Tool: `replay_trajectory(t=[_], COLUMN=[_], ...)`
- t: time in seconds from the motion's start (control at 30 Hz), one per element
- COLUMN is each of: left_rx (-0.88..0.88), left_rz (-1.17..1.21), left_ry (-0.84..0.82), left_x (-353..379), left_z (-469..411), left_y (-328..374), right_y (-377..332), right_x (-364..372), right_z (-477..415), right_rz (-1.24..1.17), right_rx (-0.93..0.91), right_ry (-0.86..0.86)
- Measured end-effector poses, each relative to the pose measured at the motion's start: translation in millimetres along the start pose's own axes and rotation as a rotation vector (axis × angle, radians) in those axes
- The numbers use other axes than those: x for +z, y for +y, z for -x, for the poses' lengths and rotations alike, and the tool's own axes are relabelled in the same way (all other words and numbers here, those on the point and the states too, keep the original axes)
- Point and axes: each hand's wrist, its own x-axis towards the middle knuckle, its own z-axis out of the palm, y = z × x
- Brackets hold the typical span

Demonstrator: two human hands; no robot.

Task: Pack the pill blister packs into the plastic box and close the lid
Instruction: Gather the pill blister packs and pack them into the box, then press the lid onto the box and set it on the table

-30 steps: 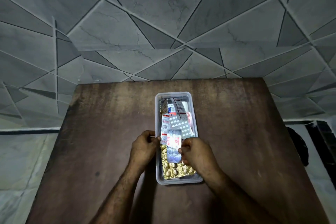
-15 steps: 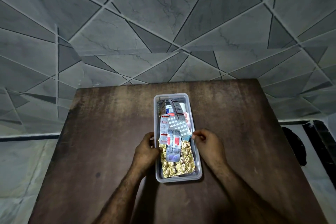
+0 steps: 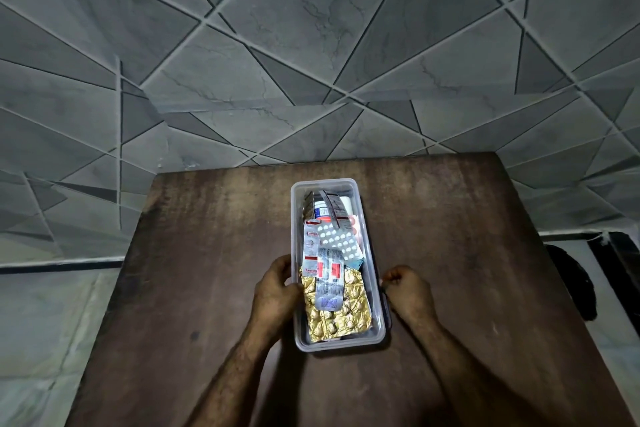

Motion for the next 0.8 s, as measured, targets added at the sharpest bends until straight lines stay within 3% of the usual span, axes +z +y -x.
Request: replay_trajectory(t=[0.3, 0.47, 0.63, 0.8], left_rx=[0.007, 0.006, -0.012, -0.018], left_rz=[0.051, 0.046, 0.045, 0.069], left_ry=[0.013, 0.016, 0.016, 0.016], left_x=[-12, -16, -18, -18], left_z=[-1, -4, -7, -13], left_y=[2, -1, -6, -17], right_y=[-2, 7, 12, 16], right_x=[10, 1, -19, -35], right_z=[-5, -10, -11, -12], right_rz=[0.043, -0.19, -0.307, -0.631], right_rx=[0.05, 0.107, 0.075, 0.045], right_ry=[0.0, -0.032, 0.052, 0.069])
